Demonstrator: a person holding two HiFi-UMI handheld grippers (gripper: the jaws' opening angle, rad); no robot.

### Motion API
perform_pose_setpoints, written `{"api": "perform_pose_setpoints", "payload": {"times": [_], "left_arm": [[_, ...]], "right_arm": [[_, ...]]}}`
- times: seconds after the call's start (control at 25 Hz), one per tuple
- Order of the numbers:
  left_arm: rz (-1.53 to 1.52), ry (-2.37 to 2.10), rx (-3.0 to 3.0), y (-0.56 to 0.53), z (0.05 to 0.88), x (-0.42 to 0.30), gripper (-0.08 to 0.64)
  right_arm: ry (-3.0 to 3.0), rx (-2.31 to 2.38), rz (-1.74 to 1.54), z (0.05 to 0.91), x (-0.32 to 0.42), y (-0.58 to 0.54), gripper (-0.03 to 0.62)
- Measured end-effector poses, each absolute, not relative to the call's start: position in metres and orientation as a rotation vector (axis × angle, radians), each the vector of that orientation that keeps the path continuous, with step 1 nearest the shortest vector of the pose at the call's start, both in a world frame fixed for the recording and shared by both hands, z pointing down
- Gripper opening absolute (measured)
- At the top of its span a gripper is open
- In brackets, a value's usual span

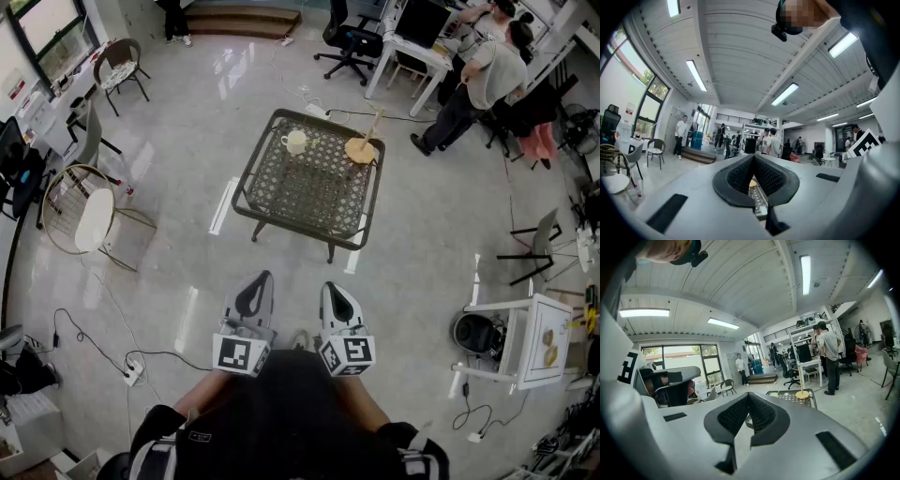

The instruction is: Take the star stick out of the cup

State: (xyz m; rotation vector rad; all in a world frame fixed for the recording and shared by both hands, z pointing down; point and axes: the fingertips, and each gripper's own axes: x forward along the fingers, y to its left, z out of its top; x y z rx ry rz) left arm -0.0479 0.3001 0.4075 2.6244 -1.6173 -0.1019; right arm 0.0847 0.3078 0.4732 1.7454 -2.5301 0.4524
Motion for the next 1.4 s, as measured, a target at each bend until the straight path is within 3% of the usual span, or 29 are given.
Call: {"api": "perform_pose_setpoints", "payload": {"times": [0.92,1.4], "left_arm": [[-0.138,-1.515,2.638,0.263,0.417,-0.152,0.015],[-0.095,-1.539,2.624,0.199,0.433,-0.173,0.015]], "right_arm": [[-2.481,1.792,0.437,0.479,-0.019,0.265,0.009],[-2.462,1.81,0.476,0.498,-0.032,0.194,0.009]]}}
